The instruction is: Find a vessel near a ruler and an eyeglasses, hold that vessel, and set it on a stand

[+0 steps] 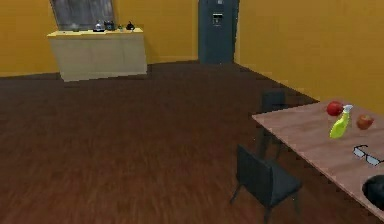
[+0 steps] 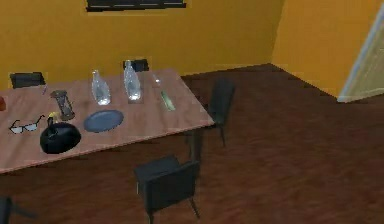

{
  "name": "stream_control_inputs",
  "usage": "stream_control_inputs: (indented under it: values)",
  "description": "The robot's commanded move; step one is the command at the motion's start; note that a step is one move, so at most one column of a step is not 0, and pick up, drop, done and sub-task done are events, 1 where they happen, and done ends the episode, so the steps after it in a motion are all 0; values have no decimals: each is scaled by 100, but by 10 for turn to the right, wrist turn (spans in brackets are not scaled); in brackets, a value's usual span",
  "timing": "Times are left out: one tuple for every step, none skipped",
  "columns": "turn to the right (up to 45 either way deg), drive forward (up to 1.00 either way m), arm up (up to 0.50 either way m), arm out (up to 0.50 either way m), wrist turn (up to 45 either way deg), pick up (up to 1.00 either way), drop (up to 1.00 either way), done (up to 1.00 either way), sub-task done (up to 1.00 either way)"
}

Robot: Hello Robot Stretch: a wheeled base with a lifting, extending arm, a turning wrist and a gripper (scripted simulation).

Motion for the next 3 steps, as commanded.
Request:
stream_control_inputs:
  values:
    - [0,10,0,0,0,0,0,0,0]
    - [450,0,0,0,0,0,0,0,0]
    - [30,0,0,0,0,0,0,0,0]
